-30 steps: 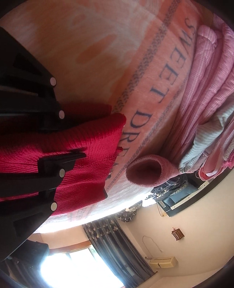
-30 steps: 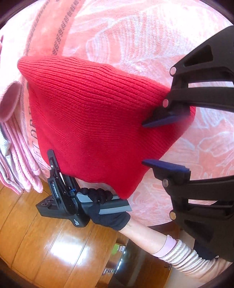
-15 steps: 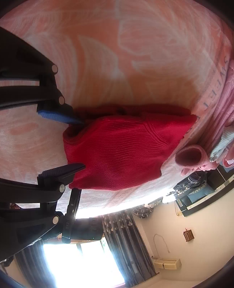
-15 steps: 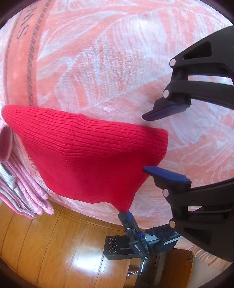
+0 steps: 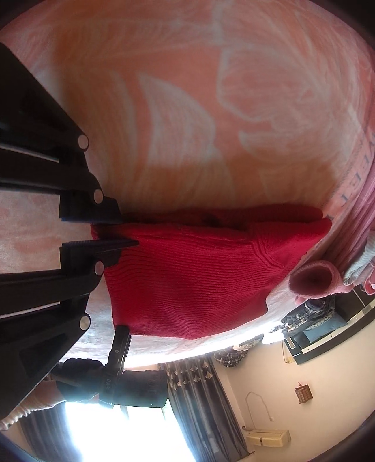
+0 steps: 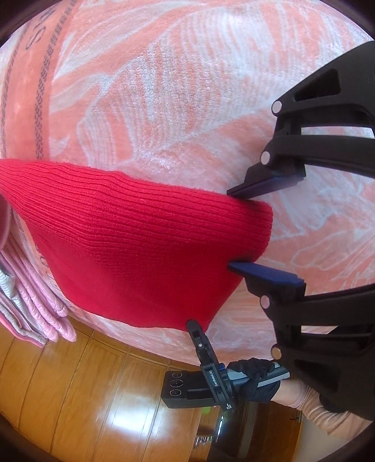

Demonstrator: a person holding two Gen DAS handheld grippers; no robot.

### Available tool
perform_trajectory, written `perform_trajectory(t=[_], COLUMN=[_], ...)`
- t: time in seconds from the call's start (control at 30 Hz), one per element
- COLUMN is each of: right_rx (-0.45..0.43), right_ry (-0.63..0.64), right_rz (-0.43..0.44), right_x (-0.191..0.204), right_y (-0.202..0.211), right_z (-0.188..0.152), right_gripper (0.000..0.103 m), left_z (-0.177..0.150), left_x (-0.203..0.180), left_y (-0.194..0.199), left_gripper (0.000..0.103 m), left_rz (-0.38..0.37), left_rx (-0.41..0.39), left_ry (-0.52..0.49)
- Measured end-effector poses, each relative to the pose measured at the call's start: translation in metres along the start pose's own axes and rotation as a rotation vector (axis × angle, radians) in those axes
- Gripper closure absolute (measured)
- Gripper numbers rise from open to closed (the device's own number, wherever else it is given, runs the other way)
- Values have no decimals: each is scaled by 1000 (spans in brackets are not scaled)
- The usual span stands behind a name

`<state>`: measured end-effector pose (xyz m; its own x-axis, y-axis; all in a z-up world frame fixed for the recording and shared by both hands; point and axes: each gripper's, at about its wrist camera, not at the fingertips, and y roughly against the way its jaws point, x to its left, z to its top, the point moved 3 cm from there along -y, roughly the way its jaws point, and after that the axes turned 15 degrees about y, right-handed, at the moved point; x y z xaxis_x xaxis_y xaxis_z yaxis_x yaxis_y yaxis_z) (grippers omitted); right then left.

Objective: Fold small clothes

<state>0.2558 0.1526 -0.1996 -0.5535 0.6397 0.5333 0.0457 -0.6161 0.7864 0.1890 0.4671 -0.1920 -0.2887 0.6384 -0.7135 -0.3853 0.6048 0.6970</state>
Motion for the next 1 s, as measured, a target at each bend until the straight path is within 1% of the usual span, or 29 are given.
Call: perform_trajectory(t=[0.03,0.07,0.1,0.13,0.17,0.2,0.23,0.27,0.37,0.5,0.63,0.7,0.77,0.9,1.0], right_rx=[0,-1,-3,-6,-10,-14,-17,-20,-22,-22,-30,-35,-40,-69,-113], right_ry=[1,3,4,3,0,0,2,4,4,8,-1,0,2,-14,-49], right_rz=[-1,0,1,2,5,5,2,1,0,-5,-3,-1,0,24,68], right_x=[2,3,3,4,4,4,4,3,3,1,-2,-3,-3,-7,-14], right_y=[0,0,1,2,4,5,5,7,7,8,11,13,14,22,30], right_z=[1,1,2,2,3,4,5,4,5,3,4,4,5,6,12], right_gripper=[58,58,58,58,58,58,58,58,58,58,58,58,58,58,57], left_z=[0,1,4,7,12,20,29,37,60,77,89,95,99,104,111], left_x=[-3,-6,-9,-12,-15,-17,-19,-20,-14,2,10,8,6,-6,-20], left_y=[3,7,13,20,27,31,34,34,25,3,-15,-22,-32,-50,-65], left_gripper=[91,86,85,82,71,54,49,46,45,46,46,46,46,46,46], left_rz=[-8,-20,-32,-34,-28,-15,-7,-10,-14,-80,-130,-186,-219,-228,-227], left_rx=[4,-1,-27,-57,-88,-117,-138,-144,-125,-66,-23,11,46,68,98], left_ry=[-1,5,7,1,-7,-5,3,8,53,148,175,171,173,123,80])
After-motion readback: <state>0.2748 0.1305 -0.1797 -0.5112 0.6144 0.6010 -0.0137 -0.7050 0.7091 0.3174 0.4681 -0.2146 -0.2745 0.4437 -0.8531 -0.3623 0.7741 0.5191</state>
